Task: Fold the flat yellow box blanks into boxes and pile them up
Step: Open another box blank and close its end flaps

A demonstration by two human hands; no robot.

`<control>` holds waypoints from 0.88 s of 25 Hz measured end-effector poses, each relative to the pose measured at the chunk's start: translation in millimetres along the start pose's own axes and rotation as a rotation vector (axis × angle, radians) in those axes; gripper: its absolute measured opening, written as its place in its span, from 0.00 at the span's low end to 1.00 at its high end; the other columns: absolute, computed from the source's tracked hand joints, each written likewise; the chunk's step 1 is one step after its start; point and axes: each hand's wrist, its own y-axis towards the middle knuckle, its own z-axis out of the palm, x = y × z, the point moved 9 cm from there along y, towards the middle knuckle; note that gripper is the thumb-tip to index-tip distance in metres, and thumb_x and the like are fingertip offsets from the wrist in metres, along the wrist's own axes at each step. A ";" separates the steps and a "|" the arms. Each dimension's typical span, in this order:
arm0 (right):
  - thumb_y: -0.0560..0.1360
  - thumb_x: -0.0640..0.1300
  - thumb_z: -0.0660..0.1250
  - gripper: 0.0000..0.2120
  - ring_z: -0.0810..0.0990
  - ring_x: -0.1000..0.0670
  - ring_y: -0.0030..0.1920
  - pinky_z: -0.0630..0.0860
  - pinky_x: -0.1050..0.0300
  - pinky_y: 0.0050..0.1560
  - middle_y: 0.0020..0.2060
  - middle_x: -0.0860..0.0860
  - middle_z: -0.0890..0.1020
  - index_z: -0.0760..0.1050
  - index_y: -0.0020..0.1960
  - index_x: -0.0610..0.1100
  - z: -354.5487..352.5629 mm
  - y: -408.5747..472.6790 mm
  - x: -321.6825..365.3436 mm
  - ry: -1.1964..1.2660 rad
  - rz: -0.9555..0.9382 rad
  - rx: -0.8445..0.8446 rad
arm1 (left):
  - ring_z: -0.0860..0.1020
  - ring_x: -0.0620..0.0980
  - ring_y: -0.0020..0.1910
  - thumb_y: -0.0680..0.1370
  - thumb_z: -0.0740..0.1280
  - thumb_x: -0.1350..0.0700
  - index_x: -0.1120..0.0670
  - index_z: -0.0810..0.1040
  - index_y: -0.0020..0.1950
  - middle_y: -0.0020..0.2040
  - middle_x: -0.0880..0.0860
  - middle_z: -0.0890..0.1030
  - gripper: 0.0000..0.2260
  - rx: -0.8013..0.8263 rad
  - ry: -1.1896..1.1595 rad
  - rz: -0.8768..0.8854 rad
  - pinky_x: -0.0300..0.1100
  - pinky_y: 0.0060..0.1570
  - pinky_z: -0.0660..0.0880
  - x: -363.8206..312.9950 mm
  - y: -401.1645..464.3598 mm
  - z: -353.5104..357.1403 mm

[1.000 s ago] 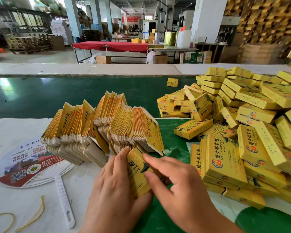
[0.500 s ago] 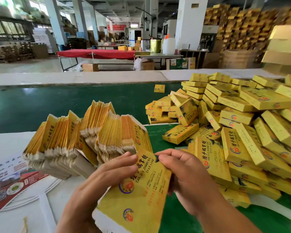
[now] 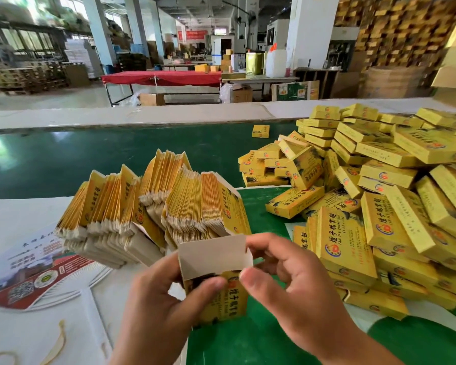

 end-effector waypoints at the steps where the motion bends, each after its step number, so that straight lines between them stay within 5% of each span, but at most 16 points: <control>1: 0.75 0.53 0.68 0.11 0.84 0.55 0.47 0.80 0.65 0.43 0.46 0.58 0.85 0.79 0.56 0.54 -2.3 -0.3 0.2 -0.031 -0.030 -0.024 | 0.83 0.43 0.41 0.68 0.68 0.30 0.35 0.81 0.51 0.43 0.41 0.85 0.17 0.015 0.031 0.000 0.42 0.35 0.81 2.4 -0.4 3.8; 4: 0.75 0.49 0.71 0.08 0.84 0.56 0.47 0.80 0.65 0.43 0.45 0.59 0.86 0.81 0.53 0.52 -9.0 2.8 -9.0 -0.080 -0.023 -0.089 | 0.82 0.46 0.43 0.67 0.73 0.37 0.40 0.78 0.53 0.46 0.44 0.84 0.18 -0.010 -0.005 -0.019 0.44 0.39 0.81 7.6 -2.6 5.5; 11: 0.71 0.68 0.66 0.20 0.83 0.49 0.41 0.81 0.48 0.40 0.40 0.51 0.85 0.80 0.51 0.54 -13.5 5.7 -21.1 -0.066 0.034 -0.153 | 0.82 0.49 0.43 0.69 0.75 0.52 0.43 0.75 0.52 0.46 0.46 0.83 0.15 -0.130 -0.124 0.110 0.37 0.41 0.79 3.7 -4.0 -8.2; 14: 0.70 0.70 0.66 0.23 0.82 0.41 0.42 0.78 0.37 0.42 0.40 0.46 0.84 0.80 0.50 0.52 -16.7 6.5 -25.4 -0.049 0.054 -0.185 | 0.82 0.49 0.42 0.71 0.74 0.51 0.42 0.77 0.52 0.46 0.46 0.82 0.12 -0.097 -0.112 0.134 0.39 0.40 0.80 3.0 -2.0 -6.4; 19: 0.70 0.70 0.66 0.23 0.81 0.37 0.42 0.77 0.34 0.41 0.40 0.41 0.83 0.80 0.50 0.51 -15.3 8.4 -28.1 -0.065 0.057 -0.159 | 0.80 0.49 0.41 0.72 0.73 0.48 0.42 0.78 0.50 0.45 0.46 0.82 0.09 0.003 -0.041 0.138 0.42 0.36 0.78 7.6 2.0 -1.5; 22: 0.71 0.67 0.67 0.20 0.83 0.44 0.42 0.81 0.41 0.41 0.40 0.46 0.84 0.79 0.52 0.53 -11.5 7.5 -24.4 -0.085 0.024 -0.130 | 0.78 0.42 0.40 0.75 0.69 0.42 0.41 0.76 0.45 0.43 0.37 0.79 0.05 0.138 0.102 0.192 0.30 0.34 0.74 1.1 -1.3 16.5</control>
